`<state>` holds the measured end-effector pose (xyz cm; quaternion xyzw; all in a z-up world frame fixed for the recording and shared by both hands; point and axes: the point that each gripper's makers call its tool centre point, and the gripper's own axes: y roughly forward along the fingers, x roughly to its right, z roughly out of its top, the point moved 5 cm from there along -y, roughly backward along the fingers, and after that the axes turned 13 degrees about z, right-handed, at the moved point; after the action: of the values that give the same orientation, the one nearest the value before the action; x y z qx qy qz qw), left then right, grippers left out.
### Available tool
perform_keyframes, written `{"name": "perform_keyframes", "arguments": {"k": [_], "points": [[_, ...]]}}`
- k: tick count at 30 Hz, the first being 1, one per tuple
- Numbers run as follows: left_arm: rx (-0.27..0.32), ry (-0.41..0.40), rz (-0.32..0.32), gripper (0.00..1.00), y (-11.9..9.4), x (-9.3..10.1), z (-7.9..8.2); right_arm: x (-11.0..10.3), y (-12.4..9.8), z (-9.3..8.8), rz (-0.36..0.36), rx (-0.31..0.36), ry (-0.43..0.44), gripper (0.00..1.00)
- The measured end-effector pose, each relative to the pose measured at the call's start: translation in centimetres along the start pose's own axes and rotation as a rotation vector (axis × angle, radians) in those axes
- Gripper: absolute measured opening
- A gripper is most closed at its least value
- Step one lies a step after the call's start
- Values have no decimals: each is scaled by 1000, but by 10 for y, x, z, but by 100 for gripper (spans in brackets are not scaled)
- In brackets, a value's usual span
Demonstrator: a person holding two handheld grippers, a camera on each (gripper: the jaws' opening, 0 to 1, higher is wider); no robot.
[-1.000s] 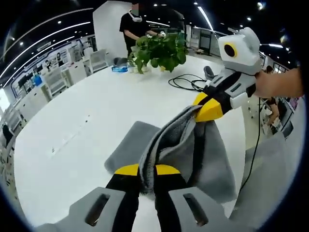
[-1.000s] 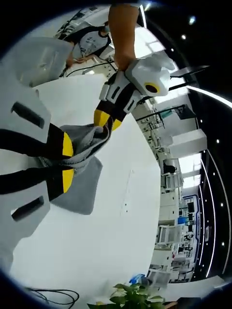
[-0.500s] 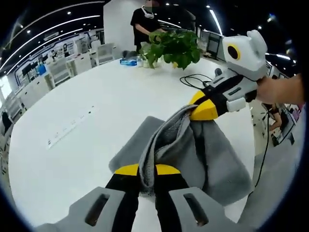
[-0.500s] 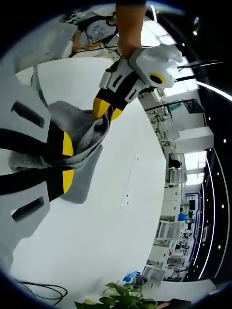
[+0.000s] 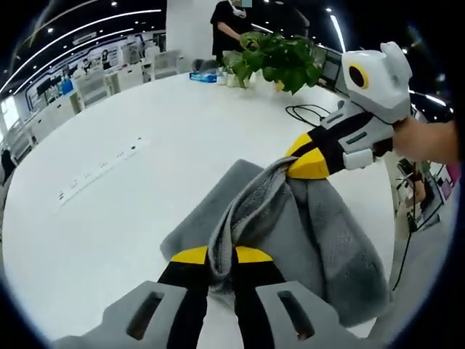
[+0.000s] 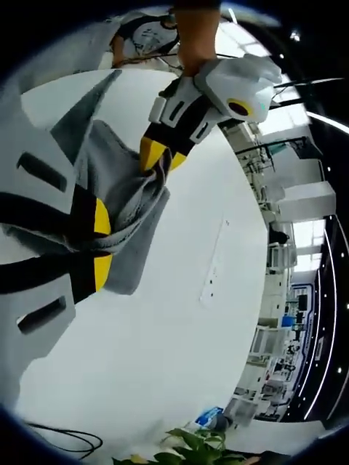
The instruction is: Fold the towel on the table until its edges align and the towel forms a compact rectangular stack.
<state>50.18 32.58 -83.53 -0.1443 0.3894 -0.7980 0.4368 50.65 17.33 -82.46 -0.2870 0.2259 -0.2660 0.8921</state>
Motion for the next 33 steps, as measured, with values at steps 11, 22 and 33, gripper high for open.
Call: {"name": "perform_keyframes", "arguments": {"k": [11,22,33], "points": [[-3,-22,22,15,13,-5,-6,15,15,-7,-10,-34,45,7],[59,-70,70,17,-6,-25,6,21,9,11,-10,61,99,10],[58,-103,19,18,-19,-15,-3,21,-10,15,-2,146,146,15]]}}
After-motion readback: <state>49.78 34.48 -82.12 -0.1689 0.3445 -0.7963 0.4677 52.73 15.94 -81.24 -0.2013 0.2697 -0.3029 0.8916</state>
